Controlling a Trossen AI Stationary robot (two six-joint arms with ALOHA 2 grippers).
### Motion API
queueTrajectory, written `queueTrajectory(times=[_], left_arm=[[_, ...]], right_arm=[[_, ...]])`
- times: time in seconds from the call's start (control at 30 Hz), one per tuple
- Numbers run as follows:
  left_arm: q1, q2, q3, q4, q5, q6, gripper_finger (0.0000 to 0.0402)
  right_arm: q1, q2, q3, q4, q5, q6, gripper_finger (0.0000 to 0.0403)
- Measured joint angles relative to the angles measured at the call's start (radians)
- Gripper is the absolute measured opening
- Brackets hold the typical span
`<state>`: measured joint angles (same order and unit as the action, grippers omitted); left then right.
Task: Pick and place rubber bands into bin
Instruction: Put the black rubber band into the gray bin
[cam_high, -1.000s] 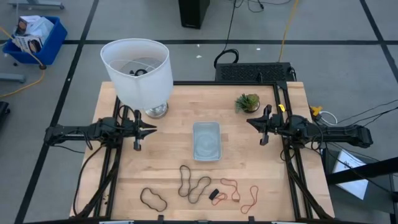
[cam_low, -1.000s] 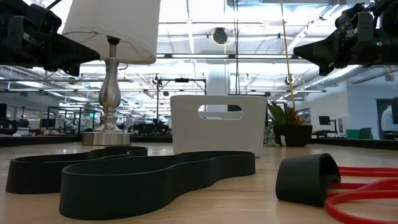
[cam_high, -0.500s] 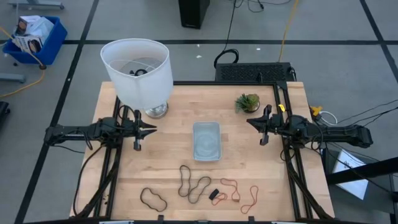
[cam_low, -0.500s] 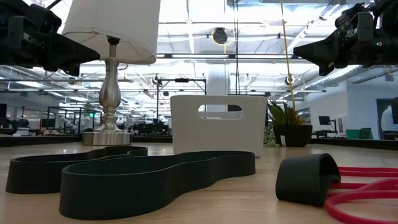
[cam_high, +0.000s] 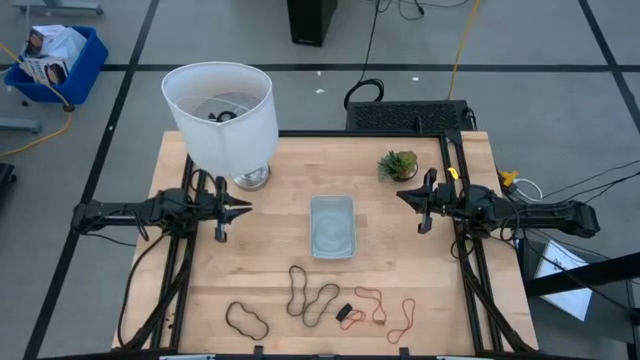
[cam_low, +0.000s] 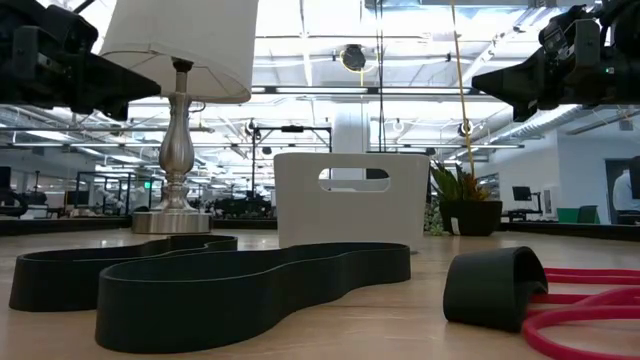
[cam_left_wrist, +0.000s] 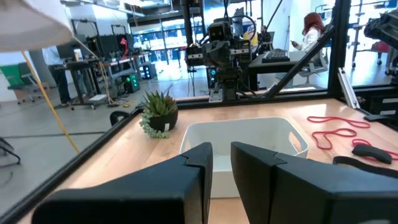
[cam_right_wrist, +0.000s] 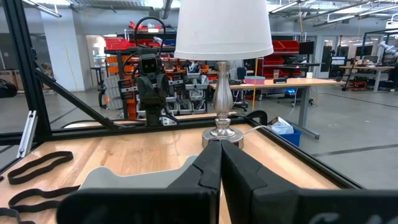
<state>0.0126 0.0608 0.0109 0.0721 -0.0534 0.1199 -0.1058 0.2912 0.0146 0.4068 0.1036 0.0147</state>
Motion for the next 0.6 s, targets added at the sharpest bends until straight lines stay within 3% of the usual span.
queueTrajectory(times=[0.2, 0.4, 0.6], left_arm=[[0.0, 0.0, 0.0, 0.013, 0.0, -0.084, 0.0067], [-0.001, 0.0, 0.0, -0.022, 0.02, -0.469, 0.0067], [-0.001, 0.012, 0.0, 0.067, -0.045, -0.463, 0.0067]], right_arm=[[0.0, 0.0, 0.0, 0.0, 0.0, 0.0, 0.0004], [0.0, 0.0, 0.0, 0.0, 0.0, 0.0, 0.0004], [0.0, 0.0, 0.0, 0.001, 0.0, 0.0, 0.0004]])
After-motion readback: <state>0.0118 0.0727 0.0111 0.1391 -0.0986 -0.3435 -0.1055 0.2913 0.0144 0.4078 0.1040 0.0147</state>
